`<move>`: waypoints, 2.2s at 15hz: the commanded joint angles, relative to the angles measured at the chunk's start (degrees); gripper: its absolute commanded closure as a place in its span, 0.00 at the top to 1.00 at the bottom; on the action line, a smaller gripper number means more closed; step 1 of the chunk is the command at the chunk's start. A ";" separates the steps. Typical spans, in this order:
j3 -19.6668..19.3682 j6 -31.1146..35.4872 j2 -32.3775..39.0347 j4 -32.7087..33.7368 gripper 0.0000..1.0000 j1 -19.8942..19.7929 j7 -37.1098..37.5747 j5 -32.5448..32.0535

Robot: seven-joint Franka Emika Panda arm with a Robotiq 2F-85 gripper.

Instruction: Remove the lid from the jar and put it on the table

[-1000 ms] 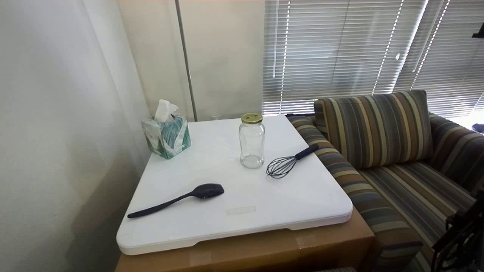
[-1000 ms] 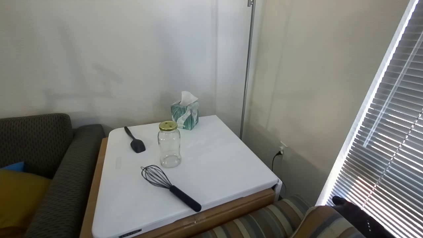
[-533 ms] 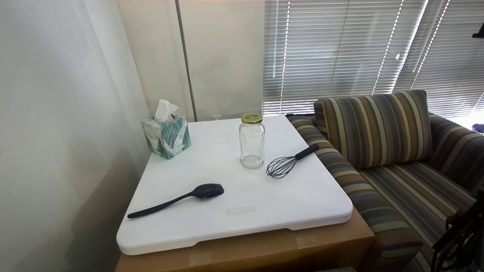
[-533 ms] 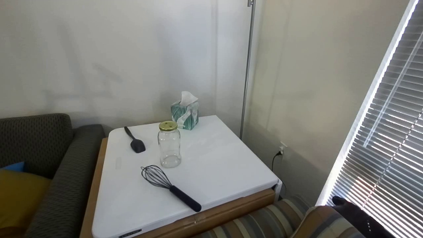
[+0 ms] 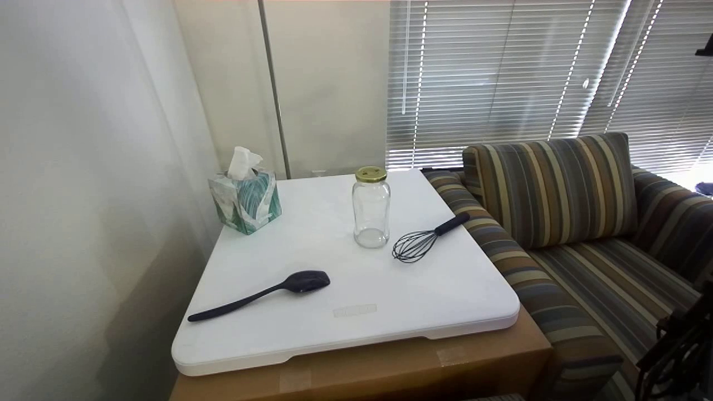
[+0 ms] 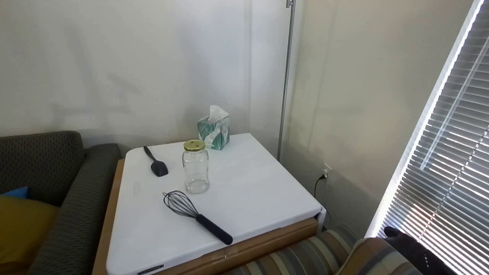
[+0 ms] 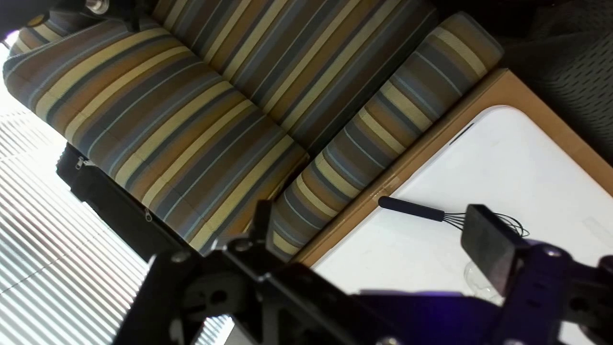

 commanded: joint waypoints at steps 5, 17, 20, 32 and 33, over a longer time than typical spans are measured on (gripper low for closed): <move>-0.03 -0.13 0.03 0.13 1.00 0.05 0.00 0.01; -0.03 -0.13 0.02 0.13 1.00 0.05 0.00 0.01; -0.03 -0.13 0.01 0.13 1.00 0.05 0.00 0.01; 0.25 7.76 3.52 1.00 1.00 0.88 -0.36 -0.49; 0.28 9.87 4.20 0.90 1.00 1.20 -0.92 -0.24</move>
